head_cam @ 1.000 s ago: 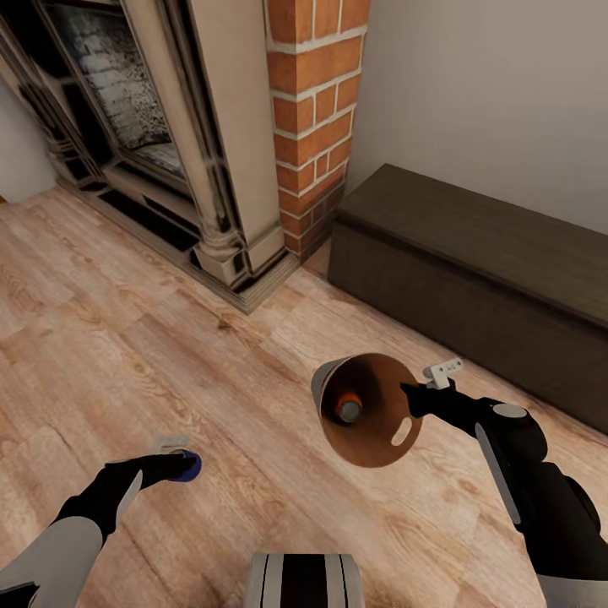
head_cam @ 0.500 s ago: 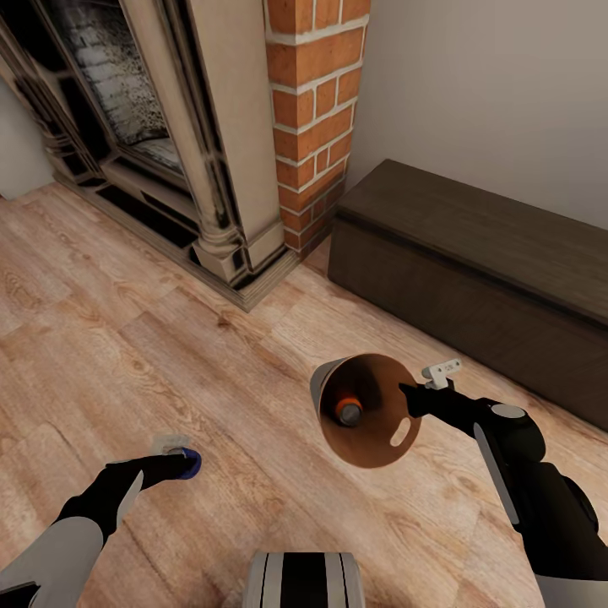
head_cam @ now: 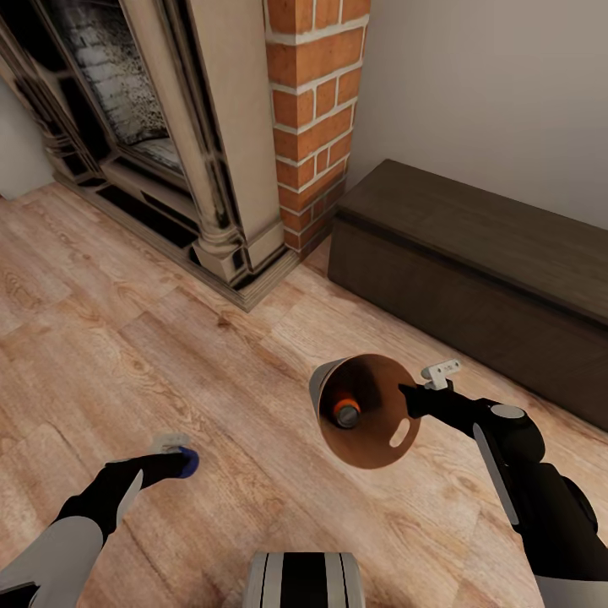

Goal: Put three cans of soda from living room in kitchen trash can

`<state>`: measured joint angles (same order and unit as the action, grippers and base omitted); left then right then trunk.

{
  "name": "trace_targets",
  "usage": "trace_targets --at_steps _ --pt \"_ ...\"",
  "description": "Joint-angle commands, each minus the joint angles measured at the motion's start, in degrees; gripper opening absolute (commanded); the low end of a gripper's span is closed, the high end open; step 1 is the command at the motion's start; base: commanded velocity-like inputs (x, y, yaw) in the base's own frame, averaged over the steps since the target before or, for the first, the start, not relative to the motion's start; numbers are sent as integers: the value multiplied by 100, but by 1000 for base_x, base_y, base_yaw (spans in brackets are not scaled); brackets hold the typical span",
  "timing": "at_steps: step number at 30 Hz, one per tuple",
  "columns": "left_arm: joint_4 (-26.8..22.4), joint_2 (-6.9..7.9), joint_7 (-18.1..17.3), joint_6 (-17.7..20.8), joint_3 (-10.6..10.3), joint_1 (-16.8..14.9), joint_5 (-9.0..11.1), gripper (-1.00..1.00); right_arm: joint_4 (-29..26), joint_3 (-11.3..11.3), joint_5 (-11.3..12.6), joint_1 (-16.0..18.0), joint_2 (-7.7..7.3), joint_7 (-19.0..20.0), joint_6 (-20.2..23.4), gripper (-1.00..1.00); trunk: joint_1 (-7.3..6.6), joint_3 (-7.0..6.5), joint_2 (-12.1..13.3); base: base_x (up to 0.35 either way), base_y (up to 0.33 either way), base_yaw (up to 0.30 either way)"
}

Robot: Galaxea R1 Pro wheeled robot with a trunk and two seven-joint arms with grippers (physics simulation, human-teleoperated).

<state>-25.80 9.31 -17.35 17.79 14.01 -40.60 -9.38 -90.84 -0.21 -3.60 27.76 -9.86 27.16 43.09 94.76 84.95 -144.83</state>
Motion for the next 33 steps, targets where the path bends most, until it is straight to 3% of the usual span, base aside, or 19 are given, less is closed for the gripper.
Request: trace_targets --at_steps 1,3,25,27,29,33 --pt "0 0 -2 1 2 0 -5 -100 -3 4 114 2 1 16 24 -100 -1 0 0 0 0 0" --pt "3 0 -2 12 1 0 -6 -100 -3 4 110 2 5 17 24 -100 -1 0 0 0 0 0" --pt "-12 6 -69 103 2 -1 -5 -100 5 37 50 -10 19 12 45 -100 -57 -488 29 0 0 0" --pt "-25 6 -84 138 4 -1 0 -100 5 136 43 -14 19 4 55 -100 -62 -532 32 0 0 0" --pt "-199 8 -175 292 8 -1 9 -100 5 279 35 -19 20 -24 227 -100 -68 -576 34 0 0 0" --pt "-1432 1 -619 982 15 64 39 -100 8 379 31 -7 32 -53 571 -100 -78 -665 40 0 0 0"
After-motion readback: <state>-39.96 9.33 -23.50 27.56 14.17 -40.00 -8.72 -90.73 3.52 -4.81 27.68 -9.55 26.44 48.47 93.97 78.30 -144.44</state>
